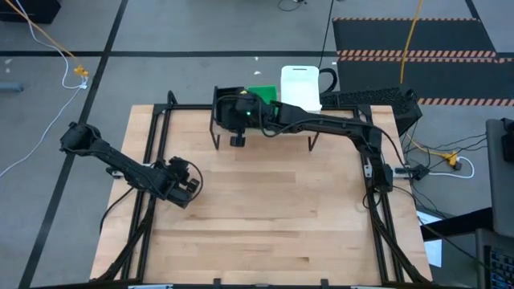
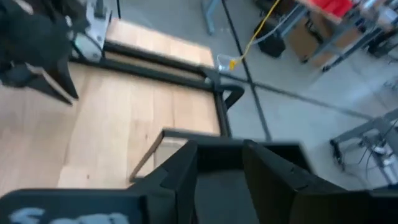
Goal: Stack baskets on shelf by color
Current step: Return to Home Position
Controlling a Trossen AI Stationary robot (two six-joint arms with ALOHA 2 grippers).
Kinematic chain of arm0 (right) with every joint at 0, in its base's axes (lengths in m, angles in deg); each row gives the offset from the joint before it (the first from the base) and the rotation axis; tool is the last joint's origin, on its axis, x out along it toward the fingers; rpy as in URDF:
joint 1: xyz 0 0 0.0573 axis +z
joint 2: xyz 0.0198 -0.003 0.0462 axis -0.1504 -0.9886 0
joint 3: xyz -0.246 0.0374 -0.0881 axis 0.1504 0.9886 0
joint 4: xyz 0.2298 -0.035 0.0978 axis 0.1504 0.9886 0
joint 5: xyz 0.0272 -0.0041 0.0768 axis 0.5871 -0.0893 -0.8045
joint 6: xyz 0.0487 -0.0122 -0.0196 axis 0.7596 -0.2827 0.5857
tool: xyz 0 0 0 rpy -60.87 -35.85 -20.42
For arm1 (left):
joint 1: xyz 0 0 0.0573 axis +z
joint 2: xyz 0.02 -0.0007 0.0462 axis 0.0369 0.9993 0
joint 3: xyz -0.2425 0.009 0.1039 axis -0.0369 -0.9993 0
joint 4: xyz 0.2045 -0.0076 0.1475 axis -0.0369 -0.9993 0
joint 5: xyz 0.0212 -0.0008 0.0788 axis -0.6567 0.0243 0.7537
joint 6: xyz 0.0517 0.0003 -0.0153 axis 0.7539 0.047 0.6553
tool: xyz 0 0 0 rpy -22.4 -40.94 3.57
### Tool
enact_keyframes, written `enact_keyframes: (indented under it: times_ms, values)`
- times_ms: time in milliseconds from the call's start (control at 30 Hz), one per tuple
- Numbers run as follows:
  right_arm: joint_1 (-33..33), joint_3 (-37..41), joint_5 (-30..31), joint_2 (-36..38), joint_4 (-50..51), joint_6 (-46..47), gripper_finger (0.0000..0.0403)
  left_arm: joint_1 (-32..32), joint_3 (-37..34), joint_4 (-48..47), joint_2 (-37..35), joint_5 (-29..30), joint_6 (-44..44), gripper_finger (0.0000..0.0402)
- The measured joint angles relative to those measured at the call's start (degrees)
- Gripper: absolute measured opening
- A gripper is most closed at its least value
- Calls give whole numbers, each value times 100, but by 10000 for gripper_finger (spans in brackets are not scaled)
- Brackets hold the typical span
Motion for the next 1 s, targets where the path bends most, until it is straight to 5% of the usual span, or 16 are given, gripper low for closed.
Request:
enact_keyframes:
  times_ms: [267, 400, 533, 600, 700, 800, 1000]
  values:
    - [459, 570, -159, 1214, -163, -124, 104, -330, -2, 468, 0, 198, 269, 56]
    - [724, 2341, -416, 2729, -1049, 178, 84, -735, -2, 1444, 0, 1065, 989, 56]
    - [979, 4905, -1302, 4330, -2661, 1091, 68, -907, -4, 3289, 0, 1564, 2645, 56]
    - [1184, 6238, -1515, 4903, -3901, 1629, 60, -830, -4, 4779, 0, 1359, 4112, 56]
    - [1524, 7887, -1522, 5359, -5800, 2148, 46, -541, -4, 7221, 0, -37, 6469, 56]
    - [1741, 8820, -1502, 5722, -6539, 2515, 26, -225, 2, 8892, -6, -738, 7665, 56]
    - [1981, 9692, -1460, 6869, -5893, 2817, 5, 323, -5, 8846, -634, -648, 8580, 56]
